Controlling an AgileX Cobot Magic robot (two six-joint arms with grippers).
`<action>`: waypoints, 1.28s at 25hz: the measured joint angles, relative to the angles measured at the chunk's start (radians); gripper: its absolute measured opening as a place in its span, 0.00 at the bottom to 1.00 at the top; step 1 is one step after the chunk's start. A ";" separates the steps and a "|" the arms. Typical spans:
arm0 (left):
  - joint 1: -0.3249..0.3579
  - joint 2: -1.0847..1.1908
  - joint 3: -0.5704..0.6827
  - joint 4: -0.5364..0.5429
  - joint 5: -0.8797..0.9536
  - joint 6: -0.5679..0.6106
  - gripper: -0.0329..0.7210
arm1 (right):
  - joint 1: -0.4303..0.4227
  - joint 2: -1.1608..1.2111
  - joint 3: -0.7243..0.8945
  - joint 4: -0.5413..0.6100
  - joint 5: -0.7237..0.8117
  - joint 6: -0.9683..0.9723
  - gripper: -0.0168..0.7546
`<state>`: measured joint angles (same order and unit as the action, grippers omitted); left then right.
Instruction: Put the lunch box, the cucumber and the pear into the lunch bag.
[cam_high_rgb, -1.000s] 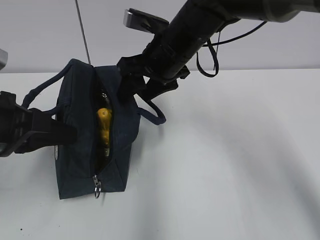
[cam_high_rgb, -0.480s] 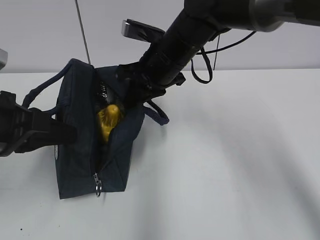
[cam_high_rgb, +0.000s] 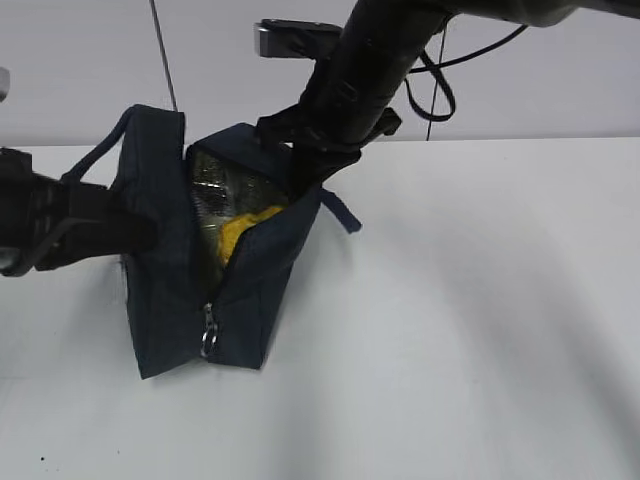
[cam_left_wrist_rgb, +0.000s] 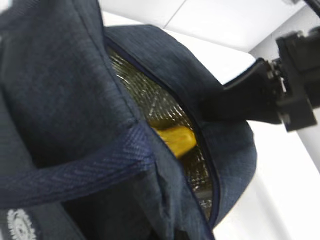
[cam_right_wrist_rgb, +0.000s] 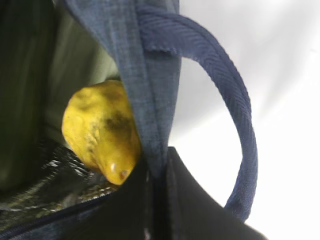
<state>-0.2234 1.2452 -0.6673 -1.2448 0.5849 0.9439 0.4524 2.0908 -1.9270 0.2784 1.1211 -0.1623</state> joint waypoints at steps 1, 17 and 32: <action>0.000 0.016 -0.018 0.000 0.009 0.000 0.02 | 0.000 -0.010 0.000 -0.048 0.022 0.023 0.03; -0.096 0.233 -0.149 -0.076 0.118 0.000 0.02 | 0.000 -0.107 -0.002 -0.399 0.138 0.172 0.03; -0.172 0.258 -0.149 -0.075 0.055 0.000 0.02 | 0.000 -0.017 -0.006 -0.297 0.125 0.177 0.64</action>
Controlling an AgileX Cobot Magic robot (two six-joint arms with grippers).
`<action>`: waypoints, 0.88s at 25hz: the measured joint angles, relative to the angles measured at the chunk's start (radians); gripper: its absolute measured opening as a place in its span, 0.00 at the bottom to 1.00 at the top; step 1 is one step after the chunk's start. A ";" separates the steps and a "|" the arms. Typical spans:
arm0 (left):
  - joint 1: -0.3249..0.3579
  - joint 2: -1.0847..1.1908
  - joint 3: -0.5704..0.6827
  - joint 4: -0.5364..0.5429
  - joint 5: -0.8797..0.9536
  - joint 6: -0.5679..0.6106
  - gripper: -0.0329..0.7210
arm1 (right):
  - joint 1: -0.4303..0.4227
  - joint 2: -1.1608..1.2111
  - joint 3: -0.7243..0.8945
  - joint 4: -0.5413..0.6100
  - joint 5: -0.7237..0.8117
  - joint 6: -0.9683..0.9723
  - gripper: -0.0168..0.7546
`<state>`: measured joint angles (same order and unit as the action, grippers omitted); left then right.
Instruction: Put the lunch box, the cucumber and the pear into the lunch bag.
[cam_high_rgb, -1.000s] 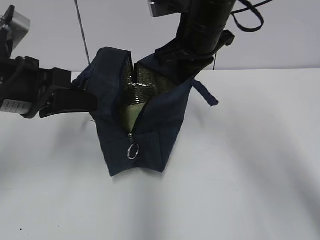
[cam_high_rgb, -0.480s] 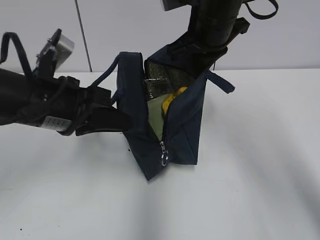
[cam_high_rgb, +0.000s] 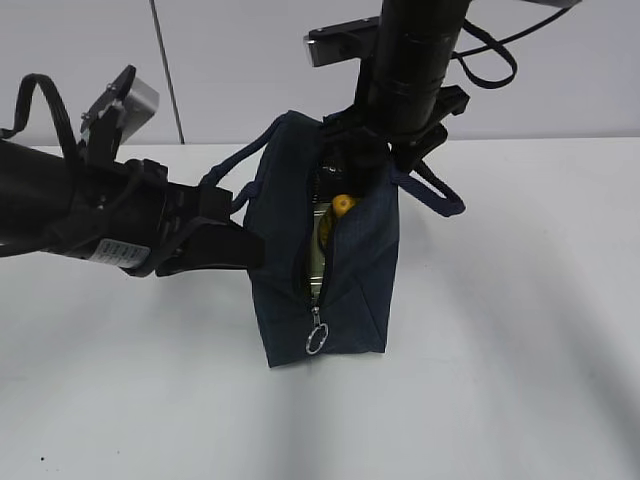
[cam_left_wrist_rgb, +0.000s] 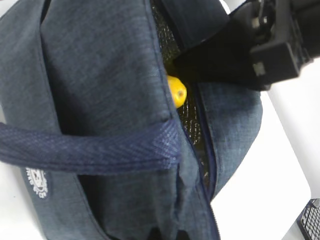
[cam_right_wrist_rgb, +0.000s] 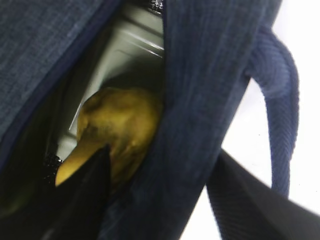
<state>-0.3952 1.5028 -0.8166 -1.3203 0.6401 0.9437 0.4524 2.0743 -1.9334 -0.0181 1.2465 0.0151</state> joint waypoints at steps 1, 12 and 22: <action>0.000 0.000 0.000 0.001 0.000 0.000 0.02 | 0.000 0.000 0.000 0.000 0.000 0.000 0.67; 0.000 0.000 0.000 0.001 0.000 0.000 0.02 | 0.000 -0.080 0.000 0.000 -0.002 -0.015 0.69; 0.000 0.000 0.000 0.001 0.001 0.000 0.02 | 0.000 -0.231 0.000 0.003 0.000 -0.059 0.66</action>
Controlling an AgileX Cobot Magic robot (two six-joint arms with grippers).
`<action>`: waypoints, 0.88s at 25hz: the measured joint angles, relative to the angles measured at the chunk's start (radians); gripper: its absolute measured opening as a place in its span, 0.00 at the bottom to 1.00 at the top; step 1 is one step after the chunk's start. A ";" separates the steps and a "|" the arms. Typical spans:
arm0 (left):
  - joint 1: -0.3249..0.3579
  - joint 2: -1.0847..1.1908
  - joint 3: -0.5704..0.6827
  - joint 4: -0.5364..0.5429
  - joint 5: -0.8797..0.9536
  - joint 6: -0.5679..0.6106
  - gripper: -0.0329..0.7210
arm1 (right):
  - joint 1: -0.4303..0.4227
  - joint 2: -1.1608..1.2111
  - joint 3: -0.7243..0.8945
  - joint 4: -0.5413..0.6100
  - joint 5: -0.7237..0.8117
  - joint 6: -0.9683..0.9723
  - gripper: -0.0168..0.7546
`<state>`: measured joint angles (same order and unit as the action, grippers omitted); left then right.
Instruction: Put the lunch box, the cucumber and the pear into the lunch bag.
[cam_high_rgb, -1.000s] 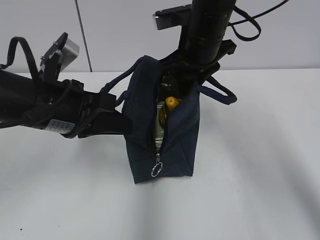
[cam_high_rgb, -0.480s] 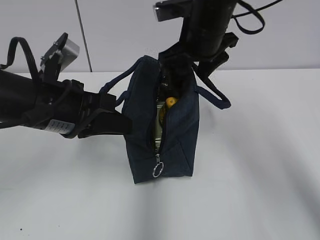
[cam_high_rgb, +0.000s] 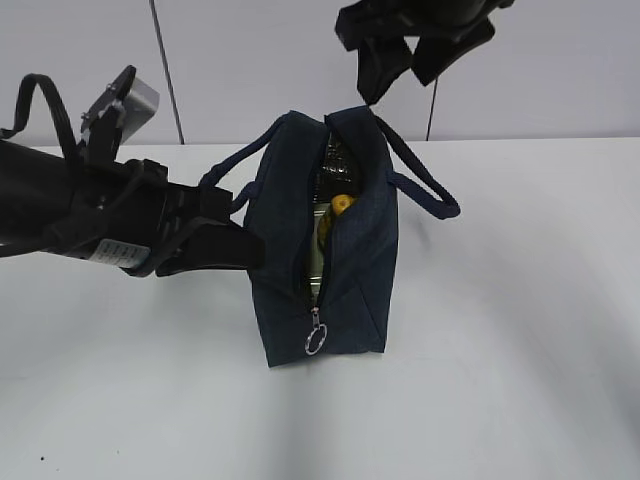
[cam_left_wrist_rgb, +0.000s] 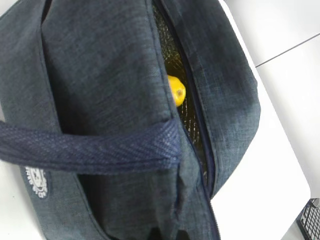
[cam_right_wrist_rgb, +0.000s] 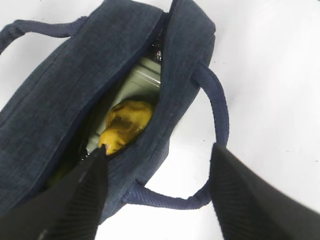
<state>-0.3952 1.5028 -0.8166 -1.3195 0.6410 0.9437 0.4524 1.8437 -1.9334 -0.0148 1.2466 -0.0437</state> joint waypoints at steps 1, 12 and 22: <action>0.000 0.000 0.000 0.000 0.000 0.000 0.02 | 0.000 -0.020 0.007 0.000 0.000 -0.005 0.66; 0.000 0.000 0.000 0.000 0.000 0.000 0.02 | 0.000 -0.309 0.425 0.046 -0.056 -0.024 0.61; -0.001 0.000 0.000 0.000 0.000 0.000 0.02 | 0.000 -0.528 0.821 0.215 -0.286 0.009 0.49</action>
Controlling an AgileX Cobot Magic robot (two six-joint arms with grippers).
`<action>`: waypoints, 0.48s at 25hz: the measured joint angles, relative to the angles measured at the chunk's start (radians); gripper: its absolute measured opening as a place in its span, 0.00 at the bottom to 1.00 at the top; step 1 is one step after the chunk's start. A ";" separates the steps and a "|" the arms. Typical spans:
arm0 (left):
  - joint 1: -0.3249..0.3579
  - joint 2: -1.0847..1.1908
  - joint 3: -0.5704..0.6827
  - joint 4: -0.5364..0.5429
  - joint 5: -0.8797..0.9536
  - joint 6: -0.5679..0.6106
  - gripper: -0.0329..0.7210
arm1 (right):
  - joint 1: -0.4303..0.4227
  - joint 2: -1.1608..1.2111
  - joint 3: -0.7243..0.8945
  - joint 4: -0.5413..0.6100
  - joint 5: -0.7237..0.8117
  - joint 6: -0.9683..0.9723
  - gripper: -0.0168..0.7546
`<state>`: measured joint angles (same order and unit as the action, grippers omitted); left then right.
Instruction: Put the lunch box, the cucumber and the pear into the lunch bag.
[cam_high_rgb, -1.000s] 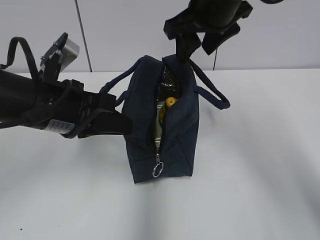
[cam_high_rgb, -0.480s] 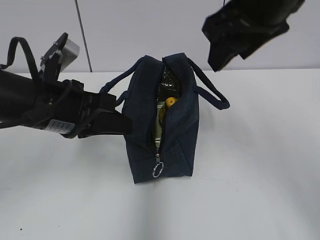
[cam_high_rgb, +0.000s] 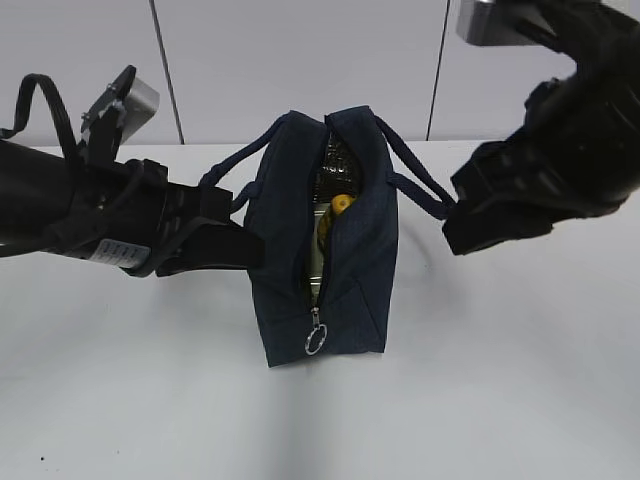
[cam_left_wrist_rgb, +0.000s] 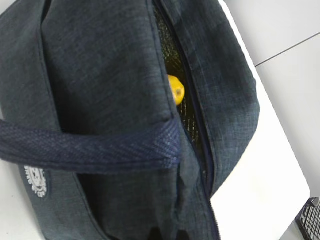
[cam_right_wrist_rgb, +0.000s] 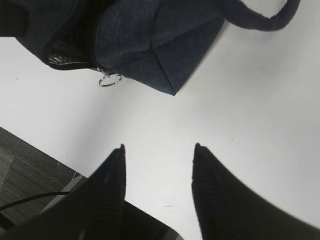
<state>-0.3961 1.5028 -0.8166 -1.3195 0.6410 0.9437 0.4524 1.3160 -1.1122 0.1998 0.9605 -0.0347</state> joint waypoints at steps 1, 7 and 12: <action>0.000 0.000 0.000 0.000 0.000 0.000 0.02 | 0.000 -0.011 0.025 0.007 -0.019 0.008 0.47; -0.001 0.000 0.000 0.000 0.003 0.000 0.02 | -0.009 -0.050 0.172 0.060 -0.131 0.035 0.38; -0.001 0.000 0.000 0.000 0.004 0.000 0.02 | -0.034 -0.052 0.273 0.104 -0.241 0.035 0.33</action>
<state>-0.3971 1.5028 -0.8166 -1.3195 0.6453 0.9437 0.4184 1.2637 -0.8388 0.3039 0.7190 0.0000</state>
